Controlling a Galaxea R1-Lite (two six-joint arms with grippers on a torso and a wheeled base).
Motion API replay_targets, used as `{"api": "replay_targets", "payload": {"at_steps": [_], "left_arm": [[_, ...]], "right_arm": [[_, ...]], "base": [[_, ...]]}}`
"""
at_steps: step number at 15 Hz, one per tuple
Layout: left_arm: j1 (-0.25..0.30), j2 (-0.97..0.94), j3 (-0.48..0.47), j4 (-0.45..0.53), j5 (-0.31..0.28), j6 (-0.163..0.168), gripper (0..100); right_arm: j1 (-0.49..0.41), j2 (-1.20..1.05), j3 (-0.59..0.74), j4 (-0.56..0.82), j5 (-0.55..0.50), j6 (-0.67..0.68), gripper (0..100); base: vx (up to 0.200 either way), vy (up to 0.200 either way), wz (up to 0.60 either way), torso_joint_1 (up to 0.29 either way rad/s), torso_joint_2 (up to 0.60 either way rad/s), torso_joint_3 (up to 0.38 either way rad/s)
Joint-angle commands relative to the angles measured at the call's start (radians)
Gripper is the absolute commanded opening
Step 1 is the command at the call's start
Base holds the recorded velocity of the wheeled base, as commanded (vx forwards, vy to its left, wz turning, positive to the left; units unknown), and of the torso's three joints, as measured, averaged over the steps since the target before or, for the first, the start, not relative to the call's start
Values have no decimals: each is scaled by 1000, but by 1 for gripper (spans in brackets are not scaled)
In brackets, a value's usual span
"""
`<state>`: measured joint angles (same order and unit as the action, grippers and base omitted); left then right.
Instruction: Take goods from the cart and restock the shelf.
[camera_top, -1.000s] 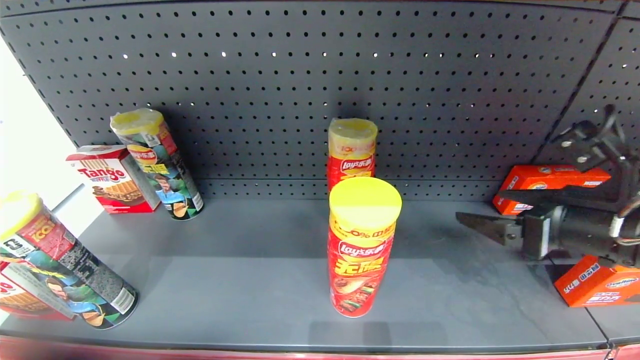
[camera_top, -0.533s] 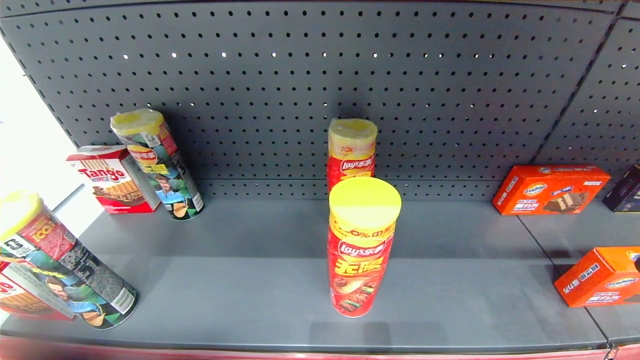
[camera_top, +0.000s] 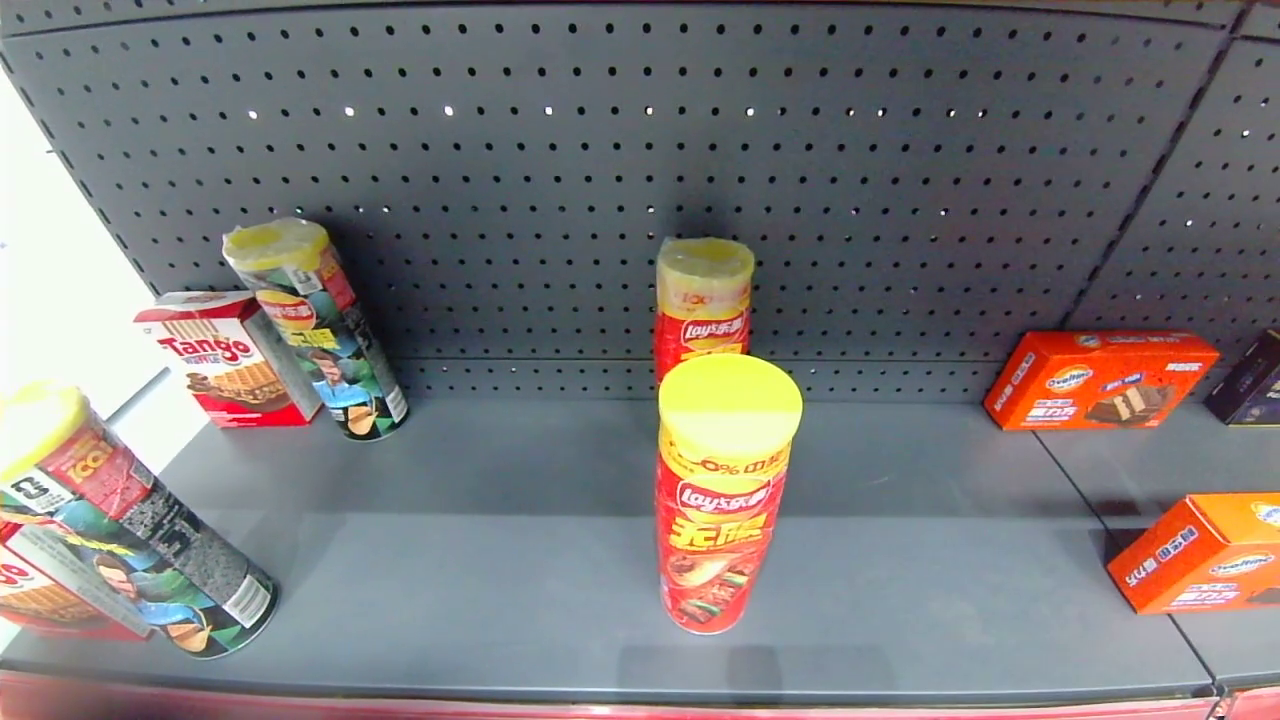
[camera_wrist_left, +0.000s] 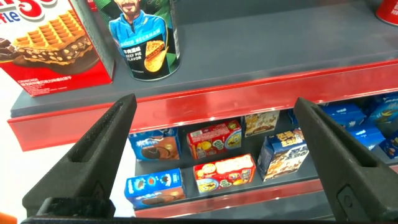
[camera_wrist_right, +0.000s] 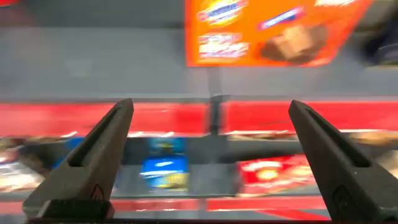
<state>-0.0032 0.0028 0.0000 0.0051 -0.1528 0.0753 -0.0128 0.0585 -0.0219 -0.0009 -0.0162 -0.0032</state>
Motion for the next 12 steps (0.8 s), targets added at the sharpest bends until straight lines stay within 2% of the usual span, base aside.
{"api": "replay_targets", "payload": {"at_steps": [1, 12], "left_arm": [[0, -1, 0, -1, 1, 0, 100], [0, -1, 0, -1, -2, 6, 100]], "right_arm": [[-3, -54, 22, -1, 7, 0, 100], [-1, -54, 22, -1, 13, 0, 100]], "base": [[0, 0, 0, 0, 0, 0], [0, 0, 0, 0, 0, 0]]}}
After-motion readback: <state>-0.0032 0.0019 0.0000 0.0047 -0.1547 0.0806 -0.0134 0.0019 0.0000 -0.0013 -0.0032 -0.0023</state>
